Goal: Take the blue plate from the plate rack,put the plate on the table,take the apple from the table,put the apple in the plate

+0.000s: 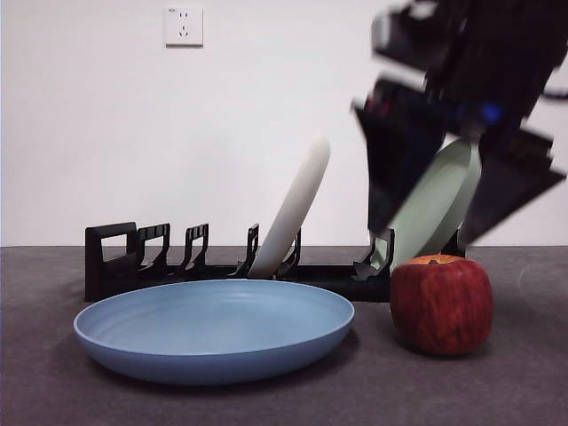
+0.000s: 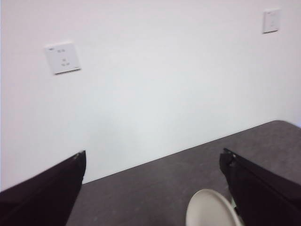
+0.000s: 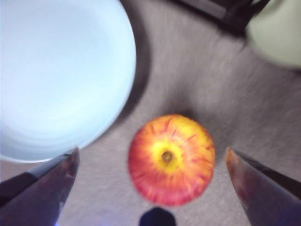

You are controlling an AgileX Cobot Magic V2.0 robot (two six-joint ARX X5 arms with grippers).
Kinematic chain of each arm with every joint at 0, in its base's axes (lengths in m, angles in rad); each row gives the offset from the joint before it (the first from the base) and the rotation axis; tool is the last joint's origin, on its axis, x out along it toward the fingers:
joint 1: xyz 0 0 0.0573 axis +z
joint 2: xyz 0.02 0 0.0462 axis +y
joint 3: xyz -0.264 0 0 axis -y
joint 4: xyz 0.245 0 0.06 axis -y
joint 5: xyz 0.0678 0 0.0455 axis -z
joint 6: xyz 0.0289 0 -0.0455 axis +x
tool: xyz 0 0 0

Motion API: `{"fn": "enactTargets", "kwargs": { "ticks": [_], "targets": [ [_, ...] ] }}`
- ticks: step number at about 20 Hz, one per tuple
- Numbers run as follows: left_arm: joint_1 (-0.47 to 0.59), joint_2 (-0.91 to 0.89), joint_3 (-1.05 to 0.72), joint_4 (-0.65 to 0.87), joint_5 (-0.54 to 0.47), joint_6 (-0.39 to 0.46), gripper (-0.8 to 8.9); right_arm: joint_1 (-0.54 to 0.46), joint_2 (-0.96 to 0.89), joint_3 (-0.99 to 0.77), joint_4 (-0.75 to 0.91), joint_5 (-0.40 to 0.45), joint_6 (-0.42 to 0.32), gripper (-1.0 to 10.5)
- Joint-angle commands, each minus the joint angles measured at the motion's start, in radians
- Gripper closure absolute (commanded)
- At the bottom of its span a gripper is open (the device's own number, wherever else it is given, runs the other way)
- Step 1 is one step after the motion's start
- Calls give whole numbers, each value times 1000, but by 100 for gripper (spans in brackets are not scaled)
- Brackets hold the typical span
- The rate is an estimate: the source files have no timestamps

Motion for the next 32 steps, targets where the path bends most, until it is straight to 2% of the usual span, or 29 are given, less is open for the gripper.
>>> {"fn": "enactTargets", "kwargs": {
  "ticks": [1, 5, 6, 10, 15, 20, 23, 29, 32],
  "targets": [
    [8, 4, -4, -50, -14, 19, 334, 1, 82, 2, 29, 6, -10, 347],
    [16, 23, -4, -137, -17, 18, 338, 1, 185, 2, 30, 4, -14, 354],
    [16, 26, -4, -148, -17, 15, 338, 1, 198, 2, 29, 5, -14, 391],
    [16, 27, -4, -159, -17, 15, 338, 1, 204, 2, 30, 4, -4, 951],
    [16, 27, -4, -159, -17, 15, 338, 1, 193, 19, 27, 5, 2, 958],
    [16, 27, -4, -156, -23, 15, 338, 36, 127, 164, -28, -10, 30, 958],
    [16, 27, -4, -138, -126, 19, 338, 86, 142, 270, -16, -84, 29, 959],
    [18, 27, -4, -136, -310, 46, 343, 199, 317, 434, -16, -79, 26, 959],
    [33, 27, -4, -137, -331, 59, 343, 238, 433, 487, -16, -76, 21, 959]
  ]
}}
